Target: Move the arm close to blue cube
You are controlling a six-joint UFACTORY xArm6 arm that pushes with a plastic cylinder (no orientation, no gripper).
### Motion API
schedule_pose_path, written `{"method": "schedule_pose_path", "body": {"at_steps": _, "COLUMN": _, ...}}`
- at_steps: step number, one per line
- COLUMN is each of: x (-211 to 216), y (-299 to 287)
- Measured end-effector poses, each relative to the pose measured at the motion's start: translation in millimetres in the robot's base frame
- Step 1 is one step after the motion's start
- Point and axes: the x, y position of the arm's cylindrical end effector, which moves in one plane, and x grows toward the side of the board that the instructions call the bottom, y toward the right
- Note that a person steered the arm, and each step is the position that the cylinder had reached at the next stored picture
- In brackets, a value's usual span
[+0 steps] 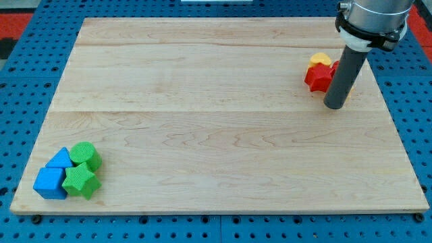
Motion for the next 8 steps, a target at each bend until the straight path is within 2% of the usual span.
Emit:
{"method": "schedule_pose_path", "body": {"at_steps": 2, "x": -3.0, "y": 16.5}}
{"method": "schedule_pose_path", "body": {"at_steps": 3, "x": -3.9, "y": -21.7}}
{"method": "schedule_pose_path", "body": {"at_steps": 4, "x": -7.0, "y": -92.6}}
{"method": "schedule_pose_path", "body": {"at_steps": 6, "x": -35.3, "y": -280.3}}
{"method": "schedule_pose_path", "body": {"at_steps": 8, "x": -25.2, "y": -451.7}}
